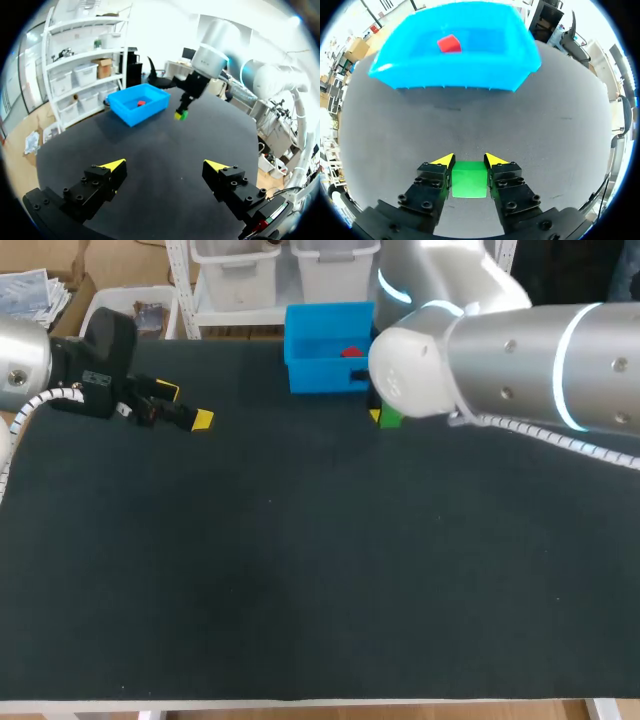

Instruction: Use the left arm to pick the red cube and place it into the blue plastic box first, then use the right arm to grasp the green cube and put it into the same blue plastic box after the first action is fully finished.

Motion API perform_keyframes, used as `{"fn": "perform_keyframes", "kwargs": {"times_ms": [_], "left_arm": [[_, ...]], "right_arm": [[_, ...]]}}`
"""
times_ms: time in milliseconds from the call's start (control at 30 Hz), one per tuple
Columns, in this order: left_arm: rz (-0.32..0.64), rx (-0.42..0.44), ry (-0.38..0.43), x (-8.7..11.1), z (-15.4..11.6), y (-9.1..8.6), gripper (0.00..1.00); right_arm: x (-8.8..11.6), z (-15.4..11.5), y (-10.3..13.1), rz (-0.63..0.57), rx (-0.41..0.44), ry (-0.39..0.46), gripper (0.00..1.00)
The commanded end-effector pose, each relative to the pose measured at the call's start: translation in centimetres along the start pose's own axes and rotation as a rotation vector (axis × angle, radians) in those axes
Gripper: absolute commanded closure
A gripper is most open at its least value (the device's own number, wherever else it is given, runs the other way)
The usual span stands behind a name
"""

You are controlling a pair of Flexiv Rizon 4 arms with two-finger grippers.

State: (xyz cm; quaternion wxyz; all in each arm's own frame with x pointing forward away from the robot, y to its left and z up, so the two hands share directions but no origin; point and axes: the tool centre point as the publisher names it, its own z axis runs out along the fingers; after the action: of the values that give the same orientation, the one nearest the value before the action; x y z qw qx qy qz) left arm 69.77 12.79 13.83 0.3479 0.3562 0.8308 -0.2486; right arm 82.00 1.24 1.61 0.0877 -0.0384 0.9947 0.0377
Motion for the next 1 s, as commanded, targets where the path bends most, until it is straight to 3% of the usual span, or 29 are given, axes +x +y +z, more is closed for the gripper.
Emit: {"fn": "perform_keyframes", "kwargs": {"times_ms": [33,200,333,733,1000], "left_arm": [[0.004,0.004,-0.012,0.3,0.0,0.1,0.00],[0.004,0.004,-0.012,0.3,0.0,0.1,0.00],[0.004,0.004,-0.012,0.3,0.0,0.1,0.00],[0.004,0.004,-0.012,0.3,0.0,0.1,0.00],[0.004,0.004,-0.012,0.3,0.0,0.1,0.00]], "right_arm": [[1.3,-4.2,-0.7,-0.007,-0.024,-0.103,1.00],[0.6,-8.2,-0.7,-0.026,-0.036,-0.188,1.00],[0.4,-9.6,-0.7,-0.047,-0.039,-0.224,1.00],[-0.1,-10.0,-0.4,-0.092,-0.115,-0.402,1.00],[-0.7,-10.0,0.6,-0.135,-0.158,-0.421,1.00]]}}
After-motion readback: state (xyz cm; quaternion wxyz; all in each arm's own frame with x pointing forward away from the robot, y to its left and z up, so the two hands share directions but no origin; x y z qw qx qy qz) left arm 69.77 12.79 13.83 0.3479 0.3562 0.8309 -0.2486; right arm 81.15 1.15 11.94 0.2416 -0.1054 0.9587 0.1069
